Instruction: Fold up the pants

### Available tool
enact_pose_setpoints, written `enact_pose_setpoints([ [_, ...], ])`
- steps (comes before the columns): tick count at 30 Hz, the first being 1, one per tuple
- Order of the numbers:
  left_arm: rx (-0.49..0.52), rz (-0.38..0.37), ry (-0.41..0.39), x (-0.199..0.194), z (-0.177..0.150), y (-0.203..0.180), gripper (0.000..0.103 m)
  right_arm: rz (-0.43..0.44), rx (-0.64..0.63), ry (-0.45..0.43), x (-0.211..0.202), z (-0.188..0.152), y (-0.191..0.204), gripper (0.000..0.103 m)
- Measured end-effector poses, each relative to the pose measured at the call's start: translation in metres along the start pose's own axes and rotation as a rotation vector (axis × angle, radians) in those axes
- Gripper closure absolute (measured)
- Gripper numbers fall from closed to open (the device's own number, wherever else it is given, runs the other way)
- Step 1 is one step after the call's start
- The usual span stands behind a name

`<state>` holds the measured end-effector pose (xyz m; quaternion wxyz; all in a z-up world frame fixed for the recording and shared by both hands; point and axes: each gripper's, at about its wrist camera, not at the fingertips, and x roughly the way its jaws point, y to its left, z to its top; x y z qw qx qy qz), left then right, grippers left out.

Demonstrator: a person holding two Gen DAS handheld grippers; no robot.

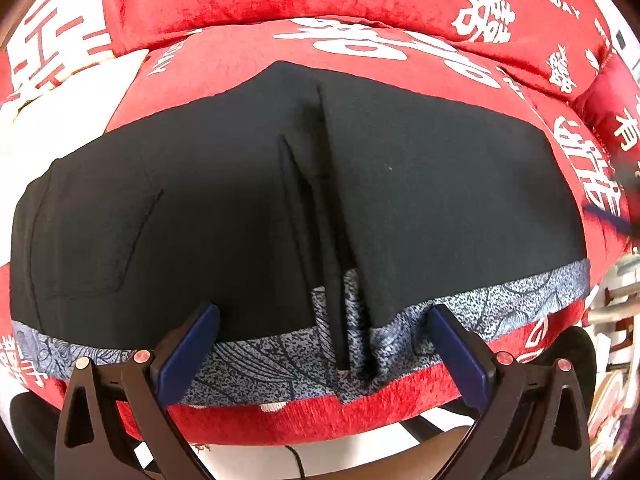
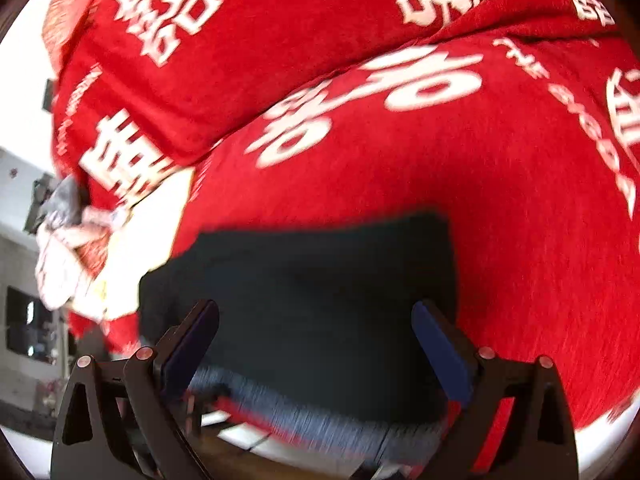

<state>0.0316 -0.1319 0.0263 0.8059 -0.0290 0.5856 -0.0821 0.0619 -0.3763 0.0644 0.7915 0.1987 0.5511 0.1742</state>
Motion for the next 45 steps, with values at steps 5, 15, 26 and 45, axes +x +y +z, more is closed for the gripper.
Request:
enact_pose_setpoints([
  [5, 0.004, 0.016, -0.002, -0.003, -0.001, -0.004, 0.000, 0.007, 0.097, 0.013, 0.009, -0.046, -0.021, 0.005],
  [15, -0.036, 0.015, -0.017, -0.010, -0.005, 0.012, 0.000, -0.138, 0.038, -0.009, 0.008, -0.047, 0.002, 0.004],
  [26, -0.087, -0.016, -0.067, -0.032, -0.018, 0.038, 0.000, -0.613, -0.331, 0.024, 0.112, 0.011, 0.089, 0.000],
  [45, -0.400, 0.059, -0.072, -0.021, -0.038, 0.160, 0.000, -0.367, -0.360, 0.092, 0.145, -0.023, 0.148, 0.000],
])
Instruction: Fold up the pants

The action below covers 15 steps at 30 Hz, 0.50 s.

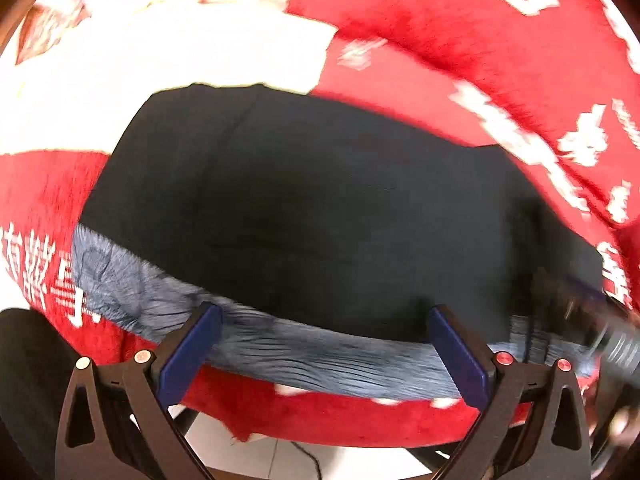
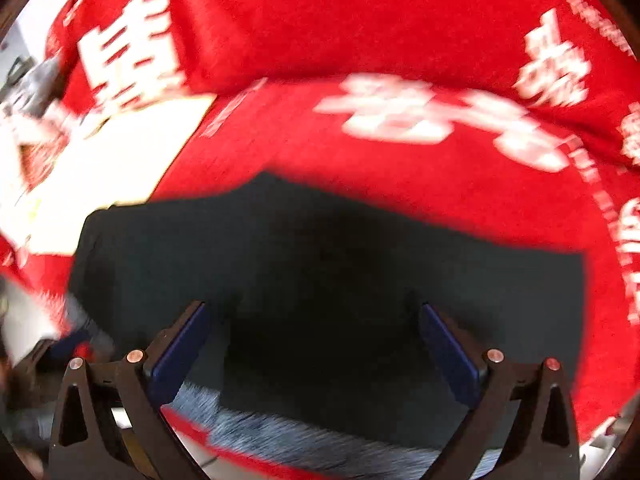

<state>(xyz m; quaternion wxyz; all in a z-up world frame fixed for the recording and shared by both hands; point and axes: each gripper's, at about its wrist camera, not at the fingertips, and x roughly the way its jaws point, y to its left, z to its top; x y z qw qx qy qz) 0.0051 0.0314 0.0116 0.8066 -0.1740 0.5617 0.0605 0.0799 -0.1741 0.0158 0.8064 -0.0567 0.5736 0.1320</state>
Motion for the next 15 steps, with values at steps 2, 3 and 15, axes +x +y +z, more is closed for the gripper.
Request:
enact_pose_setpoints([
  [2, 0.033, -0.021, -0.025, -0.001, -0.002, 0.002, 0.000, -0.147, -0.139, -0.022, 0.007, -0.007, 0.024, 0.000],
  [3, 0.043, -0.025, -0.025, -0.003, -0.002, 0.002, 0.000, -0.167, -0.168, -0.008, 0.006, -0.006, 0.032, 0.000],
  [15, 0.053, -0.085, -0.049, -0.011, -0.005, 0.028, 0.000, -0.015, -0.508, -0.015, 0.016, 0.074, 0.116, 0.000],
])
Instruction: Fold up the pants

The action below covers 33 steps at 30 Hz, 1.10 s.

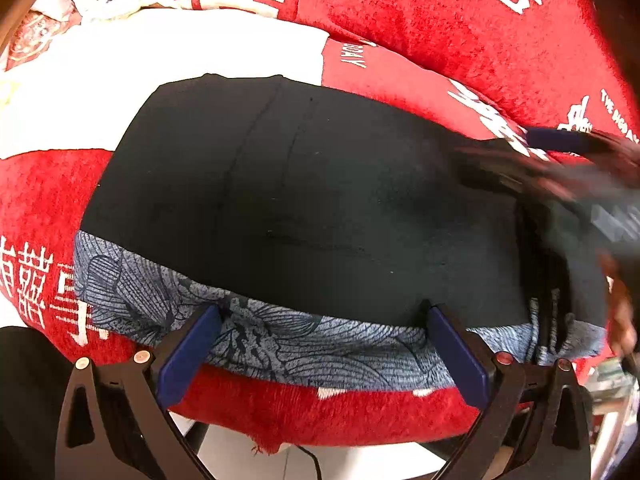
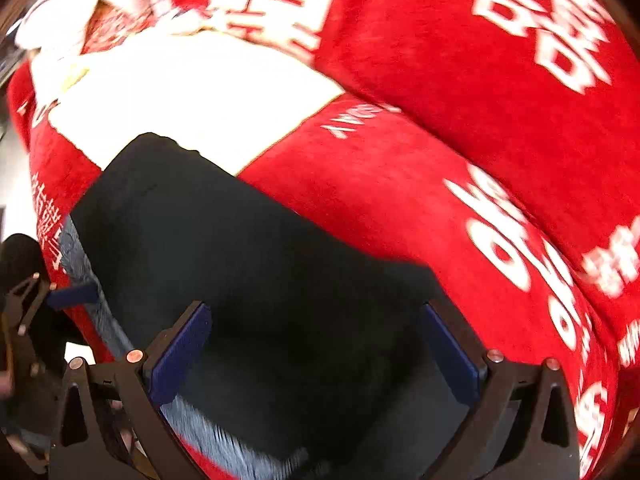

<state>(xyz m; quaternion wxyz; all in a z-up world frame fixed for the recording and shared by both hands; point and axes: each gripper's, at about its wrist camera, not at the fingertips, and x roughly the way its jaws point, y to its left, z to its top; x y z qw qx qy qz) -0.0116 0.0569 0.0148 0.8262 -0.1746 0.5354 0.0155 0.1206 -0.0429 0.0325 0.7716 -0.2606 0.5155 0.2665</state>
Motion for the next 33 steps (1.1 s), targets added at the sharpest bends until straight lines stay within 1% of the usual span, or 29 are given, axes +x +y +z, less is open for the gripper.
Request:
enact_pose_setpoints([
  [2, -0.017, 0.008, -0.021, -0.005, 0.000, 0.008, 0.000, 0.083, -0.017, 0.035, 0.020, 0.017, 0.001, 0.000],
  [4, -0.027, 0.013, -0.017, -0.003, 0.001, 0.018, 0.000, 0.199, -0.070, 0.083, 0.042, 0.036, 0.014, 0.000],
  [5, -0.036, -0.027, -0.005, 0.002, 0.002, 0.025, 0.000, 0.229, -0.121, 0.115, 0.055, 0.043, 0.022, 0.000],
  [6, -0.035, -0.041, -0.006, 0.003, 0.002, 0.027, 0.000, 0.237, -0.163, 0.129, 0.064, 0.048, 0.028, 0.000],
  [7, -0.031, -0.043, -0.008, 0.003, 0.003, 0.027, 0.000, 0.269, -0.201, 0.134, 0.071, 0.054, 0.035, 0.000],
  [8, -0.029, -0.041, -0.008, 0.003, 0.003, 0.026, 0.000, 0.321, -0.212, 0.146, 0.076, 0.059, 0.036, 0.000],
  [9, -0.026, -0.035, -0.013, 0.004, 0.002, 0.025, 0.000, 0.366, -0.215, 0.177, 0.083, 0.065, 0.036, 0.000],
  [12, -0.020, -0.034, -0.018, 0.004, 0.002, 0.023, 0.000, 0.405, -0.306, 0.207, 0.090, 0.074, 0.042, 0.000],
  [14, -0.020, -0.037, -0.018, 0.007, 0.005, 0.022, 0.000, 0.446, -0.357, 0.259, 0.090, 0.076, 0.049, 0.000],
  [16, -0.018, -0.036, -0.020, 0.005, 0.002, 0.021, 0.000, 0.498, -0.458, 0.302, 0.084, 0.073, 0.065, 0.003],
  [18, -0.018, -0.035, -0.022, 0.007, 0.002, 0.019, 0.000, 0.450, -0.577, 0.318, 0.079, 0.064, 0.079, 0.006],
  [19, -0.019, -0.034, -0.023, 0.008, 0.002, 0.019, 0.000, 0.455, -0.585, 0.322, 0.079, 0.064, 0.078, 0.009],
  [20, -0.020, -0.033, -0.023, 0.008, 0.002, 0.019, 0.000, 0.463, -0.570, 0.327, 0.081, 0.066, 0.075, 0.012],
  [21, -0.020, -0.032, -0.023, 0.007, 0.002, 0.019, 0.000, 0.473, -0.548, 0.327, 0.081, 0.067, 0.072, 0.013],
  [22, -0.020, -0.031, -0.023, 0.007, 0.002, 0.019, 0.000, 0.471, -0.537, 0.322, 0.087, 0.073, 0.070, 0.014],
  [24, -0.020, -0.033, -0.015, 0.006, 0.002, 0.019, 0.000, 0.449, -0.537, 0.299, 0.083, 0.070, 0.074, 0.019],
  [25, -0.020, -0.035, -0.009, 0.005, 0.002, 0.019, 0.000, 0.443, -0.540, 0.288, 0.079, 0.067, 0.075, 0.029],
  [26, -0.021, -0.039, -0.005, 0.000, 0.003, 0.021, 0.000, 0.434, -0.548, 0.271, 0.072, 0.064, 0.076, 0.042],
  [27, -0.024, -0.037, -0.013, -0.004, 0.003, 0.025, 0.000, 0.412, -0.565, 0.236, 0.061, 0.057, 0.076, 0.048],
  [28, -0.030, -0.031, -0.029, -0.010, 0.004, 0.029, 0.000, 0.386, -0.580, 0.205, 0.054, 0.053, 0.078, 0.058],
  [29, -0.038, -0.031, -0.054, -0.019, 0.007, 0.037, 0.000, 0.360, -0.595, 0.174, 0.046, 0.049, 0.080, 0.063],
  [31, -0.020, -0.055, -0.082, -0.029, 0.014, 0.050, 0.000, 0.294, -0.631, 0.090, 0.028, 0.037, 0.085, 0.065],
  [33, 0.010, -0.053, -0.107, -0.039, 0.025, 0.070, 0.000, 0.236, -0.661, 0.007, 0.013, 0.023, 0.088, 0.066],
])
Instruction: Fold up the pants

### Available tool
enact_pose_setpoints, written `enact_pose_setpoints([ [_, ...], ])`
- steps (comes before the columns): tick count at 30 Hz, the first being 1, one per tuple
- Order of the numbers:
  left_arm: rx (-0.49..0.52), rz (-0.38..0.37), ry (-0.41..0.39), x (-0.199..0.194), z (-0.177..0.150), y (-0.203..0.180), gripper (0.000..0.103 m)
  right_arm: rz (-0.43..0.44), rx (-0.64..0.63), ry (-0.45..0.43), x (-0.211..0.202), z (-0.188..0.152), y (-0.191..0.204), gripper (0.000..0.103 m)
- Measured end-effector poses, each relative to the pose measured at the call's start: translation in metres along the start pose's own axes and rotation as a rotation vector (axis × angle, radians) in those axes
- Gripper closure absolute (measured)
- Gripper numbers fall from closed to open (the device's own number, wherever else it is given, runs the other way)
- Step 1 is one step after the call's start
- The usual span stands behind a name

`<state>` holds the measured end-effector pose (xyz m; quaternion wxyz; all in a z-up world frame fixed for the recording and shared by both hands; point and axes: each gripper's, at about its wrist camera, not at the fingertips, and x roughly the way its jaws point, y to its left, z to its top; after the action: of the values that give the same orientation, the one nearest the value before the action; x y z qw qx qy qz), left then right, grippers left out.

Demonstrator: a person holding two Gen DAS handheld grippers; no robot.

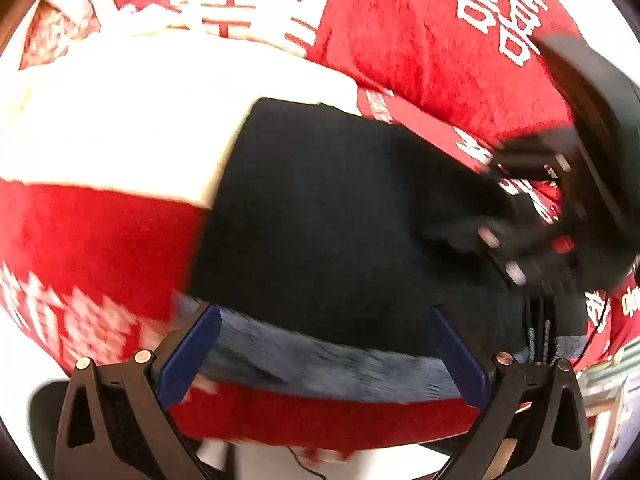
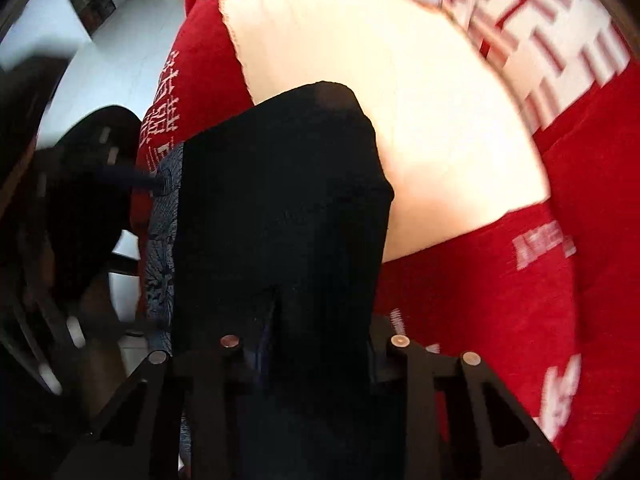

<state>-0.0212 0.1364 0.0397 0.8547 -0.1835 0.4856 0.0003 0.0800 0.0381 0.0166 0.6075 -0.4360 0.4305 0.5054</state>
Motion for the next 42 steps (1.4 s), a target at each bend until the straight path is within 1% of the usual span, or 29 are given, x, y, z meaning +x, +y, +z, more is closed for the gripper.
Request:
enact_pose_setpoints([
  [1, 0.004, -0.016, -0.008, -0.005, 0.006, 0.013, 0.000, -0.024, -0.011, -0.020, -0.002, 0.002, 0.004, 0.066],
  [2, 0.009, -0.050, -0.005, -0.007, 0.010, 0.024, 0.000, -0.040, -0.017, -0.039, 0.001, 0.013, 0.008, 0.067],
  [3, 0.019, -0.087, -0.001, -0.009, 0.015, 0.033, 0.000, -0.054, -0.028, -0.065, -0.004, 0.009, 0.011, 0.067],
  [4, 0.034, -0.134, 0.000, -0.010, 0.019, 0.041, 0.000, -0.064, -0.039, -0.086, -0.007, 0.006, 0.013, 0.067],
  [5, 0.059, -0.206, 0.005, -0.008, 0.025, 0.049, 0.000, -0.070, -0.049, -0.108, -0.011, 0.003, 0.014, 0.067],
  [6, 0.076, -0.259, 0.017, -0.006, 0.029, 0.053, 0.000, -0.070, -0.054, -0.124, -0.014, 0.001, 0.014, 0.067],
  [8, 0.121, -0.347, 0.057, 0.006, 0.042, 0.058, 0.000, -0.061, -0.061, -0.142, -0.022, -0.004, 0.010, 0.067],
  [11, 0.222, -0.393, 0.100, 0.023, 0.057, 0.051, 0.000, -0.057, -0.085, -0.167, -0.027, -0.002, 0.013, 0.068],
  [13, 0.266, -0.450, 0.124, 0.031, 0.061, 0.046, 0.000, -0.056, -0.099, -0.192, -0.035, -0.005, 0.015, 0.069],
  [14, 0.289, -0.500, 0.152, 0.039, 0.062, 0.040, 0.000, -0.054, -0.103, -0.204, -0.042, -0.006, 0.018, 0.069],
  [16, 0.315, -0.546, 0.196, 0.050, 0.061, 0.031, 0.000, -0.057, -0.113, -0.224, -0.045, -0.009, 0.021, 0.069],
  [18, 0.330, -0.619, 0.265, 0.061, 0.056, 0.018, 0.000, -0.069, -0.123, -0.230, -0.045, -0.010, 0.022, 0.069],
  [19, 0.339, -0.631, 0.280, 0.062, 0.053, 0.012, 0.000, -0.075, -0.122, -0.224, -0.042, -0.009, 0.022, 0.069],
  [20, 0.372, -0.599, 0.254, 0.058, 0.050, 0.005, 0.001, -0.082, -0.116, -0.210, -0.038, -0.008, 0.019, 0.069],
  [21, 0.389, -0.565, 0.243, 0.056, 0.049, 0.001, 0.018, -0.091, -0.106, -0.197, -0.033, -0.007, 0.016, 0.069],
  [22, 0.398, -0.514, 0.249, 0.055, 0.047, -0.001, 0.031, -0.089, -0.092, -0.189, -0.029, -0.007, 0.012, 0.068],
  [23, 0.394, -0.468, 0.251, 0.055, 0.046, 0.000, 0.052, -0.083, -0.070, -0.178, -0.023, -0.005, 0.007, 0.063],
  [24, 0.375, -0.409, 0.273, 0.057, 0.047, 0.003, 0.065, -0.082, -0.049, -0.166, -0.020, -0.004, 0.002, 0.059],
  [25, 0.340, -0.407, 0.311, 0.062, 0.049, 0.008, 0.066, -0.073, -0.017, -0.150, -0.015, -0.001, -0.003, 0.050],
  [26, 0.294, -0.411, 0.354, 0.067, 0.051, 0.013, 0.068, -0.063, 0.013, -0.134, -0.011, 0.002, -0.008, 0.049],
  [27, 0.276, -0.405, 0.372, 0.070, 0.051, 0.015, 0.069, -0.065, 0.042, -0.120, -0.009, 0.004, -0.013, 0.048],
  [29, 0.272, -0.379, 0.377, 0.068, 0.050, 0.010, 0.069, -0.078, 0.071, -0.106, -0.012, 0.004, -0.019, 0.032],
  [30, 0.280, -0.366, 0.372, 0.064, 0.048, 0.010, 0.069, -0.088, 0.082, -0.107, -0.020, -0.002, -0.022, 0.030],
  [32, 0.287, -0.344, 0.363, 0.060, 0.048, 0.007, 0.070, -0.081, 0.088, -0.096, -0.031, -0.015, -0.026, 0.029],
  [35, 0.289, -0.333, 0.349, 0.053, 0.046, 0.009, 0.071, -0.051, 0.092, -0.030, -0.043, -0.045, -0.024, 0.029],
  [37, 0.286, -0.318, 0.352, 0.051, 0.043, 0.008, 0.071, -0.023, 0.076, 0.021, -0.042, -0.063, -0.014, 0.029],
  [39, 0.298, -0.284, 0.348, 0.050, 0.041, 0.003, 0.071, -0.025, 0.046, 0.065, -0.032, -0.074, -0.001, 0.029],
  [42, 0.314, -0.233, 0.333, 0.043, 0.037, -0.009, 0.072, -0.020, 0.047, 0.166, 0.007, -0.084, 0.009, 0.029],
])
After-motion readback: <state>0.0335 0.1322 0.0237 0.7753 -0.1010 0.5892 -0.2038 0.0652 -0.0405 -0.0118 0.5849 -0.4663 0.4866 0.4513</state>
